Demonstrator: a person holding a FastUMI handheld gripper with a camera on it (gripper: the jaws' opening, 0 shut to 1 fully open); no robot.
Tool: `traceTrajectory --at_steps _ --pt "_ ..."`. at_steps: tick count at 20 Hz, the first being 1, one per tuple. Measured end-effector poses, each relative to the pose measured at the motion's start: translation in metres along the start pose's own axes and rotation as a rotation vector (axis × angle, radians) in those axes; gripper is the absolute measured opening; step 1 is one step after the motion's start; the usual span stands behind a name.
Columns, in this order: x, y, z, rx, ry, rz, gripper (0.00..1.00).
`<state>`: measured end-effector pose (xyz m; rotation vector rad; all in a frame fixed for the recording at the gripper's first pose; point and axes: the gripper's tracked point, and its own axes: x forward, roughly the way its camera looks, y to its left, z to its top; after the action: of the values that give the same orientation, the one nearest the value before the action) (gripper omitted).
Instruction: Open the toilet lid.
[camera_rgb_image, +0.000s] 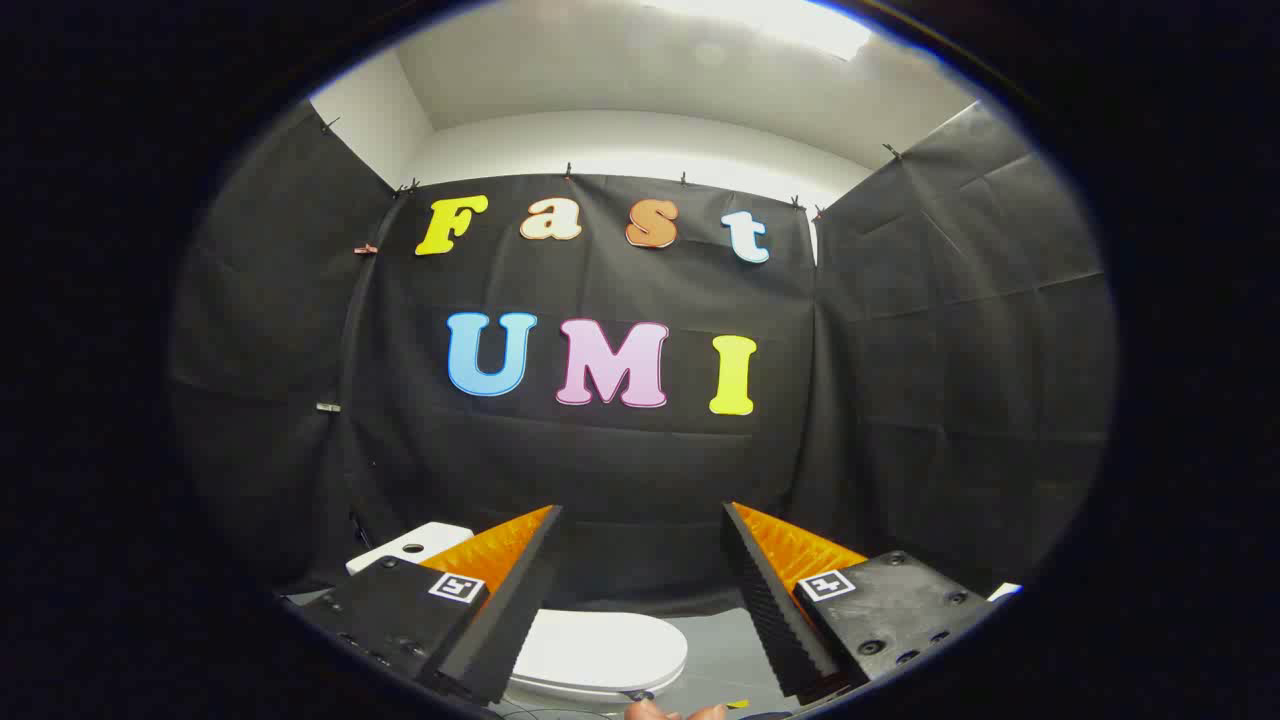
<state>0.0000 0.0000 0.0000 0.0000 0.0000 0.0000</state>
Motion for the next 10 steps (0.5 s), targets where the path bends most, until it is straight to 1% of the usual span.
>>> traceTrajectory --at_steps 6,10 --pt "-0.0009 0.0087 0.0018 -0.008 -0.008 0.021 0.98" --pt "-0.0002 0.005 0.0045 0.022 -0.018 0.008 0.98"
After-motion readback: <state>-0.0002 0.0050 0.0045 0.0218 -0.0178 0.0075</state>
